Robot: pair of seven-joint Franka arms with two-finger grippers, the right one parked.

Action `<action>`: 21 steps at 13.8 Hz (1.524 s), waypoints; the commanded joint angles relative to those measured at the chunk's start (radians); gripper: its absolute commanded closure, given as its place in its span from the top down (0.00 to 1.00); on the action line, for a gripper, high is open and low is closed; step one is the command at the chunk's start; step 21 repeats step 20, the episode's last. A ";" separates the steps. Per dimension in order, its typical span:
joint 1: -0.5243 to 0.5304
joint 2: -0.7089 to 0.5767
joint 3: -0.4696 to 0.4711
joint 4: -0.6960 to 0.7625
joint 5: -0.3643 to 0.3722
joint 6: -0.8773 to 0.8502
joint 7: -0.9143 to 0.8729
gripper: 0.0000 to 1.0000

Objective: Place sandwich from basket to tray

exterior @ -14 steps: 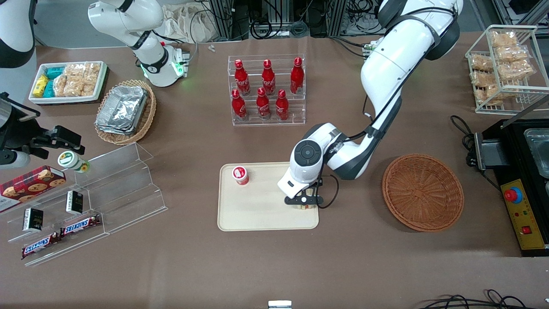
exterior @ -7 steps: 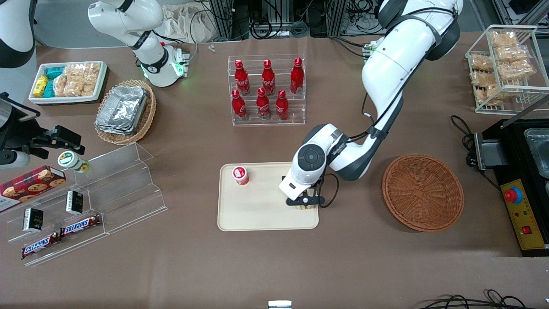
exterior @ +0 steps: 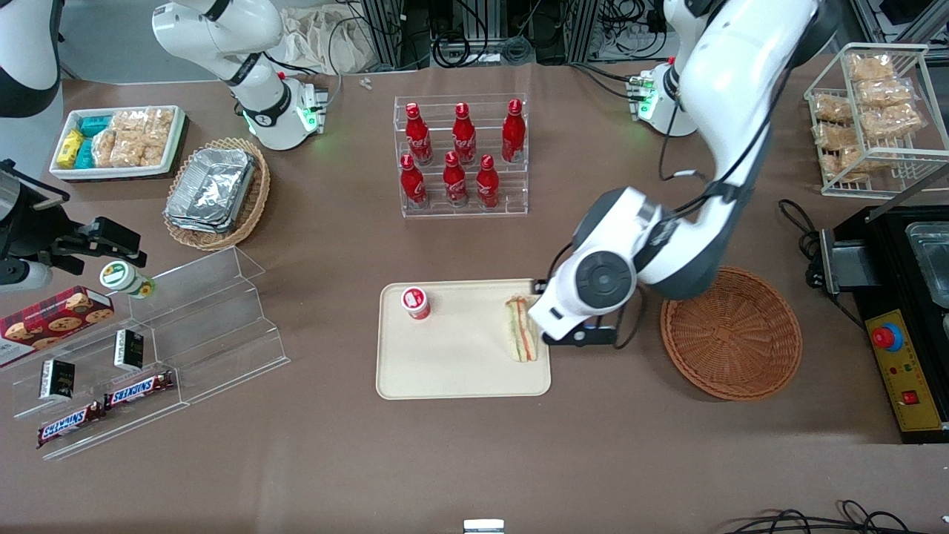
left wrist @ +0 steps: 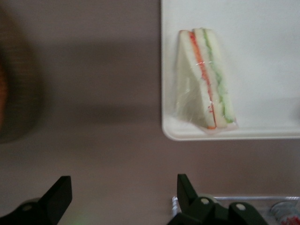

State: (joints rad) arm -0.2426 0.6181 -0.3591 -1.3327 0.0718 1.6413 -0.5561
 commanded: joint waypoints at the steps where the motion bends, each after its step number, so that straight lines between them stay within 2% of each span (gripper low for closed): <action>1: 0.080 -0.096 -0.001 -0.033 -0.015 -0.113 0.105 0.99; 3: 0.143 -0.142 0.000 -0.034 -0.007 -0.170 0.178 0.99; 6: 0.239 -0.202 0.002 -0.033 0.041 -0.193 0.271 0.99; 9: 0.269 -0.227 0.003 -0.023 0.169 -0.187 0.275 0.99; 11: 0.298 -0.250 0.005 -0.023 0.204 -0.176 0.282 0.99; 14: 0.359 -0.296 0.003 -0.019 0.191 -0.175 0.382 0.99; 17: 0.382 -0.296 0.006 0.052 0.145 -0.179 0.345 1.00; 21: 0.410 -0.294 0.005 0.060 0.114 -0.182 0.341 1.00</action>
